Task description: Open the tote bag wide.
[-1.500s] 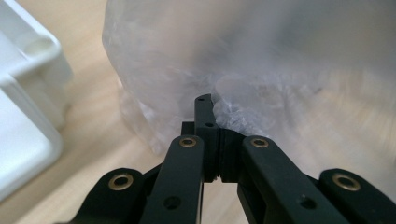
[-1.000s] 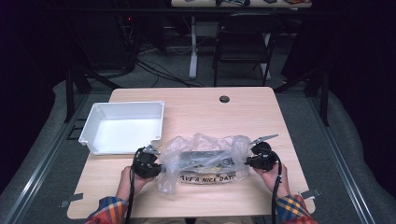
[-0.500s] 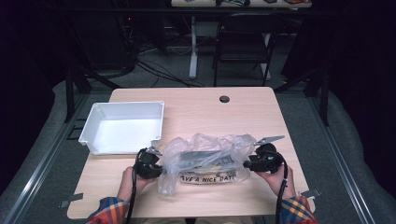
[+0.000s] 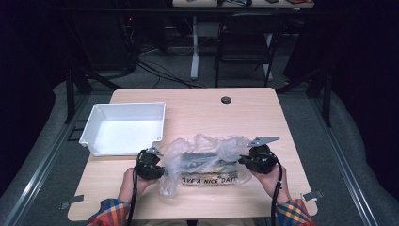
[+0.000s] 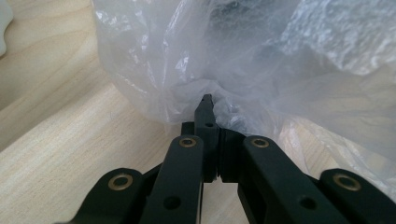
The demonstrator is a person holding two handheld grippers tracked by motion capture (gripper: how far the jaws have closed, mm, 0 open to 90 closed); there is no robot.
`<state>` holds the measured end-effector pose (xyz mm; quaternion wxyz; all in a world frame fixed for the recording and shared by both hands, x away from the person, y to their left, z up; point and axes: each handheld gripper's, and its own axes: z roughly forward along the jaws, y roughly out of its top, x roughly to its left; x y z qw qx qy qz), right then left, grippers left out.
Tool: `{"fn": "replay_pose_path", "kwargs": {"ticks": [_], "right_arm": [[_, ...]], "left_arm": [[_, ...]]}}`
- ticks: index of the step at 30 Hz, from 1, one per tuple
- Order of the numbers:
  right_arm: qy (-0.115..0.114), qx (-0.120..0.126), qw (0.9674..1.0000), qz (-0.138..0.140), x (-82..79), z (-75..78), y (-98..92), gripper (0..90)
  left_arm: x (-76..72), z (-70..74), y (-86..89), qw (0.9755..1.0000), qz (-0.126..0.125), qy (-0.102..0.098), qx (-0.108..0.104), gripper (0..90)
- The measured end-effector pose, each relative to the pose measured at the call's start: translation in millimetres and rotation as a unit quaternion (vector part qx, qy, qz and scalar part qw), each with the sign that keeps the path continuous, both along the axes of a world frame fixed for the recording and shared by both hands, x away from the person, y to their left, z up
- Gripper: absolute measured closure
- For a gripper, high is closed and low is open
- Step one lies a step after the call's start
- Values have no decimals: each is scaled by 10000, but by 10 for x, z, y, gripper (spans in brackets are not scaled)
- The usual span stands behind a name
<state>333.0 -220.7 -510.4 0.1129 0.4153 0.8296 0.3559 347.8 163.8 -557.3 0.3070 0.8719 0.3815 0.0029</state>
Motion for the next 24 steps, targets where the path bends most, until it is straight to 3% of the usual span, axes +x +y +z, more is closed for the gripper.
{"fn": "replay_pose_path", "kwargs": {"ticks": [10,17,19,20,22,24], "right_arm": [[581,-282,9975,-273,110,-240,-63,900],[738,-377,9955,-468,162,-322,-133,900],[704,-408,9957,-440,151,-302,-130,900],[704,-408,9957,-440,151,-302,-130,900],[653,-343,9964,-415,126,-275,-117,900],[652,-329,9966,-377,113,-257,-120,900]], "left_arm": [[14,-19,2,9999,-24,93,64,891],[13,-18,-10,9998,-86,96,169,888],[5,17,2,9997,-106,88,184,766],[-3,54,24,9998,-82,63,141,766],[-50,163,88,10000,42,29,-34,618],[-113,276,147,10000,74,-39,-48,532]]}}
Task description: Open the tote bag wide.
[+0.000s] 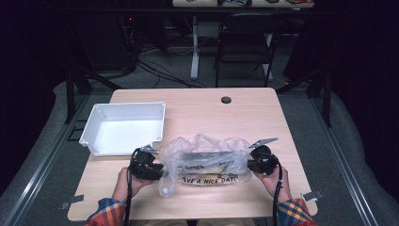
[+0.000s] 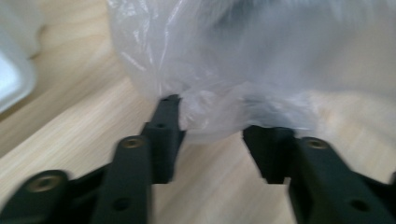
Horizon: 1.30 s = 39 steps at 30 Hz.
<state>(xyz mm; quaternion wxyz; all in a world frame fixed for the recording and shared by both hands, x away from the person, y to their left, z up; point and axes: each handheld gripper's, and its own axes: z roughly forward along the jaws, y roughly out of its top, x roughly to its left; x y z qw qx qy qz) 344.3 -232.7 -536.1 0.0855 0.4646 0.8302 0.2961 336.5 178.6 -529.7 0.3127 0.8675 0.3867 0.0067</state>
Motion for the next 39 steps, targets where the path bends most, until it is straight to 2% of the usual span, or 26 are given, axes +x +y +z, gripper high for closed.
{"fn": "replay_pose_path", "kwargs": {"ticks": [3,5,7,9,10,11,13,16,17,20,21,22,23,25,26,28,29,30,31,32,33,37,39], "right_arm": [[-44,-9,10000,-22,-9,32,-17,900],[-86,49,9999,-43,-11,48,-28,900],[-129,90,9999,-53,-17,67,-40,900],[-135,105,9998,-54,-21,77,-46,900],[-142,81,9999,-52,-20,79,-49,900],[-142,81,9999,-52,-20,79,-49,900],[-151,74,9998,-62,-14,72,-47,900],[-130,72,9999,-55,-13,72,-35,900],[-125,56,9999,-32,-10,71,-32,900],[-80,4,10000,13,-3,66,-20,900],[-86,-33,10000,10,-1,63,-18,900],[-86,-33,10000,10,-1,63,-18,900],[-71,-25,10000,17,0,60,-15,900],[-82,-38,10000,4,4,42,-7,900],[-33,-114,9999,35,12,28,-5,900],[-51,-105,9999,32,14,19,-2,900],[-39,-133,9999,35,17,11,-3,900],[-39,-133,9999,35,17,11,-3,900],[-40,-182,9998,54,25,9,-11,900],[-40,-182,9998,54,25,9,-11,900],[-49,-194,9998,48,28,3,-11,900],[-31,-320,9995,34,40,-16,-20,900],[-14,-373,9993,0,44,-28,-28,900]], "left_arm": [[-96,147,108,9999,3,-128,-29,419],[-133,211,148,9997,113,-184,-119,377],[-153,285,194,9996,71,-256,-137,354],[-177,368,239,9992,83,-312,-220,349],[-193,447,288,9986,129,-407,-297,349],[-193,447,288,9986,129,-407,-297,349],[-195,518,350,9978,176,-444,-455,349],[-181,598,375,9969,121,-501,-588,349],[-159,651,346,9961,81,-513,-714,349],[-127,692,291,9957,-14,-591,-710,355],[-91,697,207,9960,-137,-611,-630,360],[-91,697,207,9960,-137,-611,-630,373],[-62,665,146,9960,-190,-639,-590,373],[-4,583,59,9965,-265,-589,-537,429],[24,522,3,9968,-305,-549,-493,506],[76,387,-113,9978,-425,-451,-249,534],[93,317,-163,9981,-420,-414,-154,617],[111,254,-206,9981,-486,-374,-12,617],[125,183,-255,9980,-497,-373,116,713],[135,135,-288,9979,-492,-381,206,713],[144,104,-307,9976,-512,-374,268,770],[212,-29,-350,9984,-315,-295,376,891],[240,-61,-341,9986,-228,-248,406,896]]}}
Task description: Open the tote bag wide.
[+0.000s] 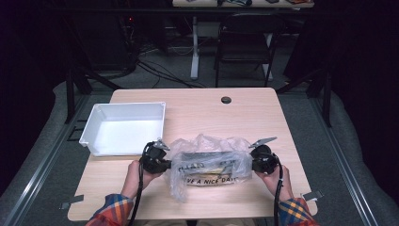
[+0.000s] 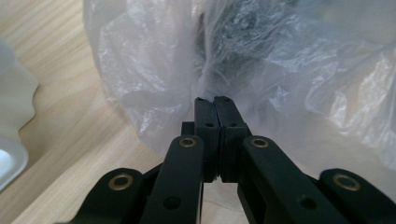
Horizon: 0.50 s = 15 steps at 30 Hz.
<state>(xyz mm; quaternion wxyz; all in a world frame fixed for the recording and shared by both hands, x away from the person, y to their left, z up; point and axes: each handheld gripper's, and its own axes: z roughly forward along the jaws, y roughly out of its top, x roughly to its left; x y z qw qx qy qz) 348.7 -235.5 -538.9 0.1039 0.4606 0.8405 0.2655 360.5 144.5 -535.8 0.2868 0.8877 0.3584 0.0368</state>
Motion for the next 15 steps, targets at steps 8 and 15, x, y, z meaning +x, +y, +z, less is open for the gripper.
{"fn": "replay_pose_path", "kwargs": {"ticks": [8,15], "right_arm": [[66,-289,9995,-68,17,-30,-29,900],[50,-427,9990,-111,6,-18,-71,895]], "left_arm": [[98,-134,50,9991,294,55,288,898],[105,-152,79,9993,337,59,142,896]]}}
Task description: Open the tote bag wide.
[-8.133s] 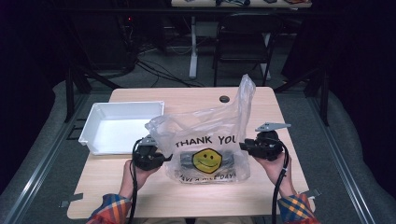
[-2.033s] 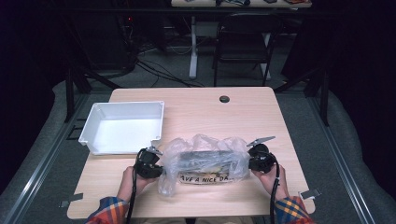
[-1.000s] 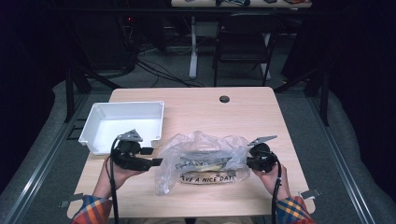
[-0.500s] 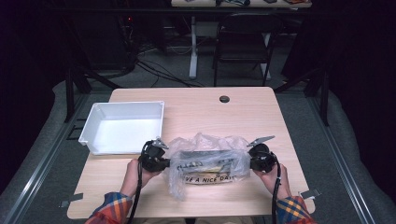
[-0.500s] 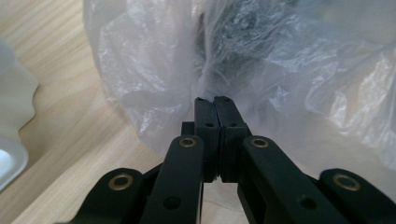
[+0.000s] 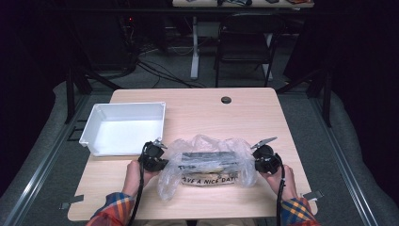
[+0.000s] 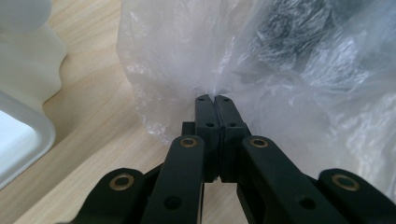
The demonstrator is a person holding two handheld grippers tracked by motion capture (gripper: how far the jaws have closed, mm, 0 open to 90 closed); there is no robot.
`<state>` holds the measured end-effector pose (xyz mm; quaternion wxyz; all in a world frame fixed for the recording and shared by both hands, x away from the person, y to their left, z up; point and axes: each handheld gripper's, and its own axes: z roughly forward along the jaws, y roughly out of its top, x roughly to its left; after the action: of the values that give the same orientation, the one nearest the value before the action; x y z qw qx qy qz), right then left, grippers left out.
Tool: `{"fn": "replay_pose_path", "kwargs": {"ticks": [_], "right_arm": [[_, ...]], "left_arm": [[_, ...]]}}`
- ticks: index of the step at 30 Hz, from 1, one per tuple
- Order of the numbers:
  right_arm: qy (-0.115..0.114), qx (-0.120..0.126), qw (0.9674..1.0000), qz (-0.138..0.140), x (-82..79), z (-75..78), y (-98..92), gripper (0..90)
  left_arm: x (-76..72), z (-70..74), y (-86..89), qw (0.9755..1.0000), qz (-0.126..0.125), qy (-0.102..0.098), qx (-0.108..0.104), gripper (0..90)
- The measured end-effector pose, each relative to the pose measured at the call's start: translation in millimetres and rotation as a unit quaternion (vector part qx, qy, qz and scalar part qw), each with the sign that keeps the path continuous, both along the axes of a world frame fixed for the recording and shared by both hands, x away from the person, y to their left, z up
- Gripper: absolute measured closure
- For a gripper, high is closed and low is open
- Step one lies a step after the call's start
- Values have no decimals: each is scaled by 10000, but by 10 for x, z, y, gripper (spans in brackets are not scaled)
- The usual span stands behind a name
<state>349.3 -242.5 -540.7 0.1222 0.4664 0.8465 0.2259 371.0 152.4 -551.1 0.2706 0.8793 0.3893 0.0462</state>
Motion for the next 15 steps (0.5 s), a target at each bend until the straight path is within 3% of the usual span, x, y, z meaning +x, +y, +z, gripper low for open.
{"fn": "replay_pose_path", "kwargs": {"ticks": [1,2,4,10,15], "right_arm": [[8,105,9999,132,-24,82,-46,767],[8,105,9999,132,-24,82,-46,767],[-48,376,9990,248,-64,198,-126,668],[-190,732,9968,275,-180,501,-338,487],[-409,954,9938,391,-277,717,-363,351]], "left_arm": [[-7,13,-1,10000,-9,-9,-48,895],[-14,27,-2,10000,-19,-27,-65,895],[-20,50,-3,9998,-22,-59,-169,894],[-29,93,-3,9995,3,-148,-275,891],[-24,118,1,9991,38,-178,-375,878]]}}
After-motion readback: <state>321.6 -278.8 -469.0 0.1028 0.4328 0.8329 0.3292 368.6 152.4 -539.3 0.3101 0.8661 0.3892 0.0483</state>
